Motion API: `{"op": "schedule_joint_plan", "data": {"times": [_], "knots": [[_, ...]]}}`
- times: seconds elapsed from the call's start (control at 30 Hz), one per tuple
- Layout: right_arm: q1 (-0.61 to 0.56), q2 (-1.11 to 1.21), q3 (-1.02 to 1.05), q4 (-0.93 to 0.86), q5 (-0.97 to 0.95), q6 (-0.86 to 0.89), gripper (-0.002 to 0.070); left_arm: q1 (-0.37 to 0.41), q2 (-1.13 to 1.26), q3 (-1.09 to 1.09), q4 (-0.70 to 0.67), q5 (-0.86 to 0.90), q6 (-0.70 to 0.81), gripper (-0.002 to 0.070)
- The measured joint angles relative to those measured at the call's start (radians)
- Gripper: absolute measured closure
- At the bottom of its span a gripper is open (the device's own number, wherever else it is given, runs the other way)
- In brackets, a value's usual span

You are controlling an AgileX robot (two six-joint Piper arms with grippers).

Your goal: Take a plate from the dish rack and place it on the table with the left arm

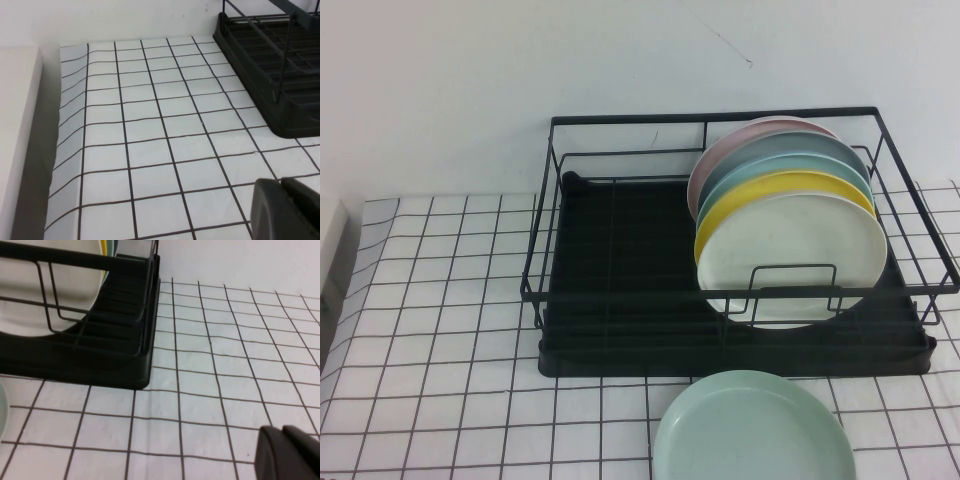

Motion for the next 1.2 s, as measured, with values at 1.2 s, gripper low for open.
{"op": "schedule_joint_plan", "data": {"times": [1.2], "knots": [[0.0, 0.0, 0.0, 0.0, 0.0, 0.0, 0.068, 0.0, 0.0, 0.004, 0.093, -0.119, 0.002, 0.0678]]}}
